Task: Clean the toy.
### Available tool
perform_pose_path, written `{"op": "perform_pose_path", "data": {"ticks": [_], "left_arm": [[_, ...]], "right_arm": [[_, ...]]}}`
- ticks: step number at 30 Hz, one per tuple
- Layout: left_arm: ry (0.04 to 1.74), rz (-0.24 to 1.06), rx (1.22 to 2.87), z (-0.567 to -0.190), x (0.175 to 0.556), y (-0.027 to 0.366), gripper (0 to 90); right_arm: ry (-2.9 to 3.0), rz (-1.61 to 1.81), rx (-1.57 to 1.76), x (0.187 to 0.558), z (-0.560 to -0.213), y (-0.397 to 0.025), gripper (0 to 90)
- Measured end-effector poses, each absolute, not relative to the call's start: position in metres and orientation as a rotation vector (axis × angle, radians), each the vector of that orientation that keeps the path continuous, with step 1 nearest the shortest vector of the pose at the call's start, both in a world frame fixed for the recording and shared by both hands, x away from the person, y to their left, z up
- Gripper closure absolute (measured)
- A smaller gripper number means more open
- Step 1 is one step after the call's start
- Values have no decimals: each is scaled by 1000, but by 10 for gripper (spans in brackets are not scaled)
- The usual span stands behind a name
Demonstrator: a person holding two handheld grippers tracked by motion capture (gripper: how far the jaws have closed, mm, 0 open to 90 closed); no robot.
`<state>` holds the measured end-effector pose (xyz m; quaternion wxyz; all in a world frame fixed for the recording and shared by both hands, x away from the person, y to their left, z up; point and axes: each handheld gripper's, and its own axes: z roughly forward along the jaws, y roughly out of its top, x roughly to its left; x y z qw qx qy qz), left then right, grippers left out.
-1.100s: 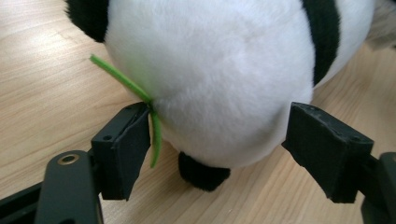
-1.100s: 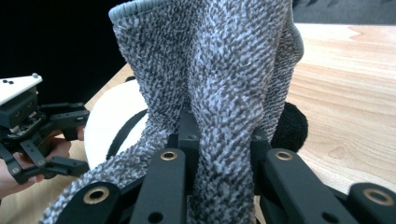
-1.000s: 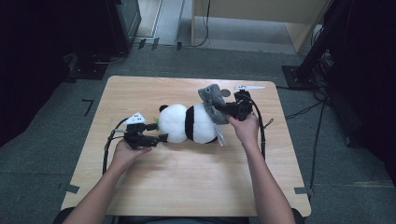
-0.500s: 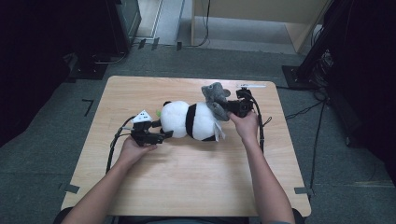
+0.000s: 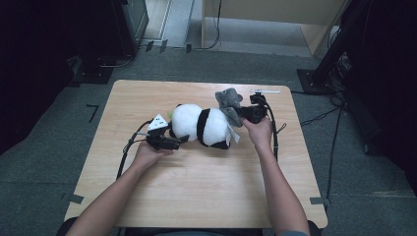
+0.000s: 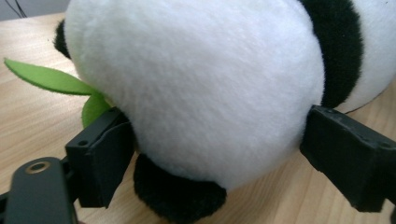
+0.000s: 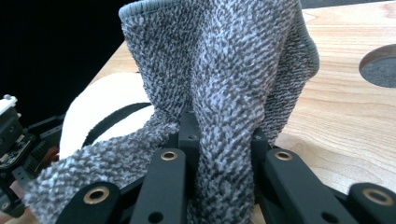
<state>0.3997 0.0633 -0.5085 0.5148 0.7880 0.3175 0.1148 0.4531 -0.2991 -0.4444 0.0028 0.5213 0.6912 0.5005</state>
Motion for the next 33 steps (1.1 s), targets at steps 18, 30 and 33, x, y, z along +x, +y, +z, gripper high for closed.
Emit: {"op": "perform_pose_path", "data": {"ticks": [18,30,33], "left_arm": [[881,233,1850,-496,382,53,460],[918,246,1856,-495,342,47,436],[910,249,1856,-496,343,48,431]], "right_arm": [[2128,1615,1582,432,-404,-299,779],[2422,1672,1364,399,-387,-195,774],[2504,1614,1379,397,-401,-173,773]]}}
